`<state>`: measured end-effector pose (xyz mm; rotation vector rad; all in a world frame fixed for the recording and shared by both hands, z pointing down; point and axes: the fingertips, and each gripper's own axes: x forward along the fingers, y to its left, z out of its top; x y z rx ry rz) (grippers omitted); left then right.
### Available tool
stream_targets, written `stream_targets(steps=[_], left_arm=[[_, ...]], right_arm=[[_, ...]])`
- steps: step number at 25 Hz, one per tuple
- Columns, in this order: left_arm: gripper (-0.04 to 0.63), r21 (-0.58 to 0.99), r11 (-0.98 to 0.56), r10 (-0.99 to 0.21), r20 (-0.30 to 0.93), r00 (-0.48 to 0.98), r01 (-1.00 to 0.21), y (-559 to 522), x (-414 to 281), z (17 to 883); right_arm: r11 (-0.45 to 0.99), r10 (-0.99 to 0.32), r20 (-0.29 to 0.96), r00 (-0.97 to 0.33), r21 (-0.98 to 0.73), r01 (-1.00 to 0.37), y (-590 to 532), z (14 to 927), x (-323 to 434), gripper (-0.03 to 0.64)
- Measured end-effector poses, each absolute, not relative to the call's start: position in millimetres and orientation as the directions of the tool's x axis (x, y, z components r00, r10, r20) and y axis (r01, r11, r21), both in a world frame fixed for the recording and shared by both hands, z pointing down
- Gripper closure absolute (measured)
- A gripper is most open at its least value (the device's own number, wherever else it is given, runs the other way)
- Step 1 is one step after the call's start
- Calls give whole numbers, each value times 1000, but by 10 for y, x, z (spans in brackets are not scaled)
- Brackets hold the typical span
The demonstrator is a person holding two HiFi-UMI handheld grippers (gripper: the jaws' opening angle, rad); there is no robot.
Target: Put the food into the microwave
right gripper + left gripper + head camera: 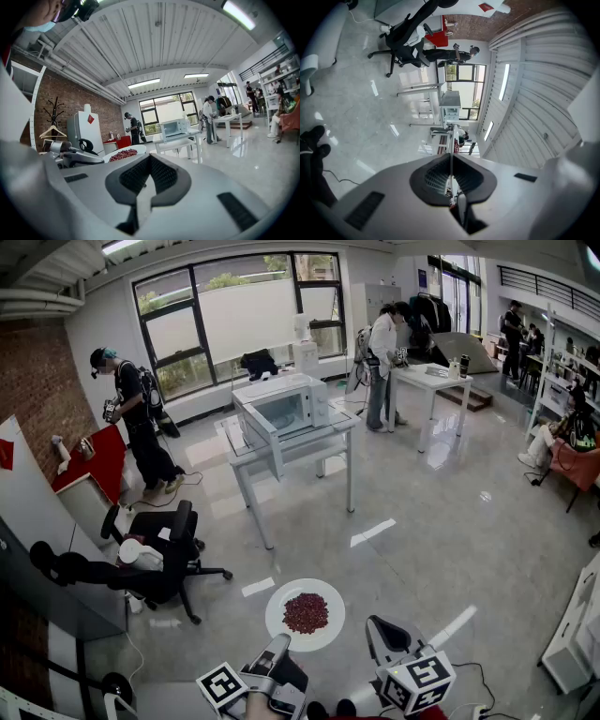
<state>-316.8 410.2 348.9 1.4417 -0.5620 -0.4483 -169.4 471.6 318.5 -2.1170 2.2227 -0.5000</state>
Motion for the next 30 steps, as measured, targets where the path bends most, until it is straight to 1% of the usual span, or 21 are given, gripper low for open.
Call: stream_targets(steps=[16,20,24,28,30], left_arm=[[574,992,96,-591,124,797,-84,4024,-3078,3640],[574,990,93,-587,138,798,-103,3959,-2998,3668],[574,991,94,-588,128,798,-90,3888,-2864,3656],[574,988,66,-578,151,802,-138,3762,-2731,3678],[574,992,62,-585,124,802,-108,3710,-2619,3604]], right_arm=[[20,-974,214,-80,-266,-964,4632,3291,-1701,603],[4,-975,211,-66,-282,-959,4606,3306,-1622,603],[-9,-974,221,-55,-276,-961,4591,3314,-1511,603],[-26,-976,212,-40,-298,-954,4530,3307,-1351,603],[-28,-975,219,-38,-293,-956,4506,3317,-1283,603]])
